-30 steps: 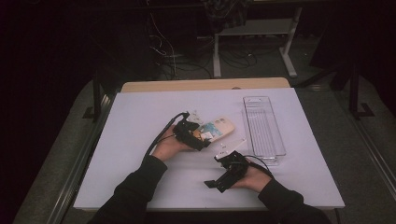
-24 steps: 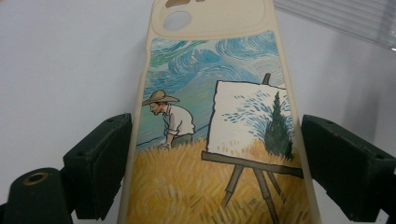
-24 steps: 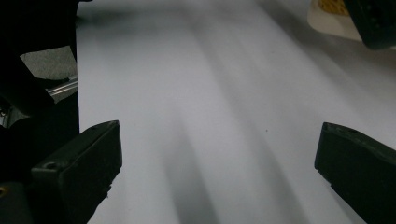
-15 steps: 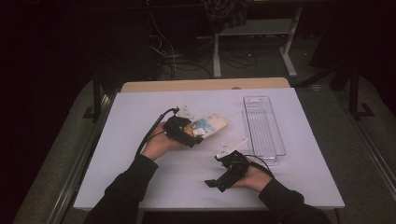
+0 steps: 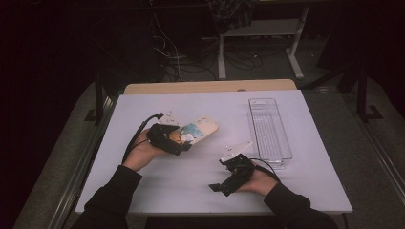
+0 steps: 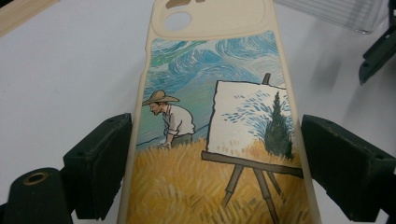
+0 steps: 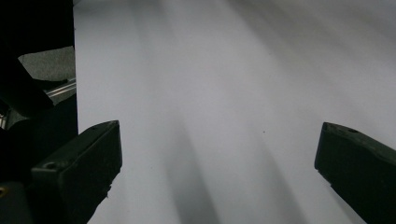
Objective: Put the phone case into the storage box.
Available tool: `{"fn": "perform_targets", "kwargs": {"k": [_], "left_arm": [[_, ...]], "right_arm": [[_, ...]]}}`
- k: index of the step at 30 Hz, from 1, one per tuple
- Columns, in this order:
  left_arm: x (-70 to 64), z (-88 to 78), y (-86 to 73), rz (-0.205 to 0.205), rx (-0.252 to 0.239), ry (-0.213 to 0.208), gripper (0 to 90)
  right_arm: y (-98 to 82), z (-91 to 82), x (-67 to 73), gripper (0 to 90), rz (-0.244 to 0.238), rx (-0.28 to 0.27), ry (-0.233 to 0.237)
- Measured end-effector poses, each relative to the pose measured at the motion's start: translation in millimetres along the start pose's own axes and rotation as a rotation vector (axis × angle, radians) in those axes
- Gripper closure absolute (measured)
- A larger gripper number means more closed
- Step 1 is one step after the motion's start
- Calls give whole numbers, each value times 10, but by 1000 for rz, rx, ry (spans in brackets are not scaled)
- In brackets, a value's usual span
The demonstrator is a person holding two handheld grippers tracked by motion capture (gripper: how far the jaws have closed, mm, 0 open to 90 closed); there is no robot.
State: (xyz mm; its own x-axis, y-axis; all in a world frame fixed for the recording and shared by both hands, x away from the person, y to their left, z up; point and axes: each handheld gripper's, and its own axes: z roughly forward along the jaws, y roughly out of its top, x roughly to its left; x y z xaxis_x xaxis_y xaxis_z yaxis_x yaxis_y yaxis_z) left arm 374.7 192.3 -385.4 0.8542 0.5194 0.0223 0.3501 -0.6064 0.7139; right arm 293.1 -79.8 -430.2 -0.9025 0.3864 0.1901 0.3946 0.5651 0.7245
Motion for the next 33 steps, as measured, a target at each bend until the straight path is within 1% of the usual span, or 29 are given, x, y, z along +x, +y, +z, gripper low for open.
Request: {"fn": "perform_targets", "kwargs": {"k": [1, 2, 3, 4, 8, 10, 11, 13, 14, 15, 16, 18, 20, 22, 23, 25, 26, 28, 29, 30, 31, 32, 33], "left_arm": [[-7, -30, -28, -17, -7, -9, 119], [-13, -55, -51, -23, -6, -11, 119], [-15, -71, -68, -19, -7, -10, 119], [-28, -95, -97, -27, -2, -9, 119], [-71, -153, -195, -25, 9, -3, 119], [-108, -174, -240, -27, 5, 6, 119], [-132, -192, -265, -34, 1, 6, 119], [-160, -215, -292, -32, -2, 3, 119], [-185, -229, -306, -44, -6, 6, 119], [-190, -249, -319, -37, -2, 3, 119], [-211, -267, -340, -44, 0, 1, 119], [-228, -288, -367, -37, 10, 6, 119], [-246, -304, -395, -41, 19, 4, 119], [-256, -308, -413, -42, 20, 10, 119], [-262, -313, -419, -57, 20, 6, 119], [-257, -316, -419, -59, 12, 9, 119], [-256, -314, -419, -61, 9, 6, 119], [-261, -308, -418, -59, 14, 7, 118], [-265, -304, -416, -54, 16, 12, 118], [-262, -305, -413, -47, 16, 12, 118], [-265, -306, -411, -50, 15, 12, 118], [-268, -313, -408, -50, 14, 11, 119], [-266, -322, -406, -49, 13, 10, 118]], "right_arm": [[1, -3, 2, 3, 5, 2, 3], [0, -1, 2, 3, 4, 1, 1], [0, -1, 1, 3, 3, 2, 2], [0, -1, 2, 3, 3, 1, 0], [0, -1, -1, 3, 12, -3, -2], [-1, -3, -7, 3, 13, -3, -4], [-2, -2, -8, 3, 14, -5, -4], [-2, -2, -10, 3, 19, -6, -5], [-3, -2, -12, 3, 20, -6, -5], [-5, -5, -17, 3, 23, -6, -7], [-7, -6, -20, 3, 24, -8, -9], [-10, -9, -31, 3, 29, -12, -18], [-9, -16, -37, 3, 33, -17, -21], [-4, -27, -38, 3, 46, -20, -26], [-3, -28, -40, 3, 48, -23, -28], [1, -28, -49, 3, 45, -22, -31], [6, -30, -47, 3, 53, -26, -30], [13, -32, -54, 3, 49, -23, -39], [22, -29, -51, 3, 62, -28, -31], [36, -26, -65, 3, 59, -24, -39], [49, -23, -63, 3, 73, -23, -35], [63, -15, -72, 3, 67, -23, -39], [81, -6, -76, 3, 73, -22, -39]]}}
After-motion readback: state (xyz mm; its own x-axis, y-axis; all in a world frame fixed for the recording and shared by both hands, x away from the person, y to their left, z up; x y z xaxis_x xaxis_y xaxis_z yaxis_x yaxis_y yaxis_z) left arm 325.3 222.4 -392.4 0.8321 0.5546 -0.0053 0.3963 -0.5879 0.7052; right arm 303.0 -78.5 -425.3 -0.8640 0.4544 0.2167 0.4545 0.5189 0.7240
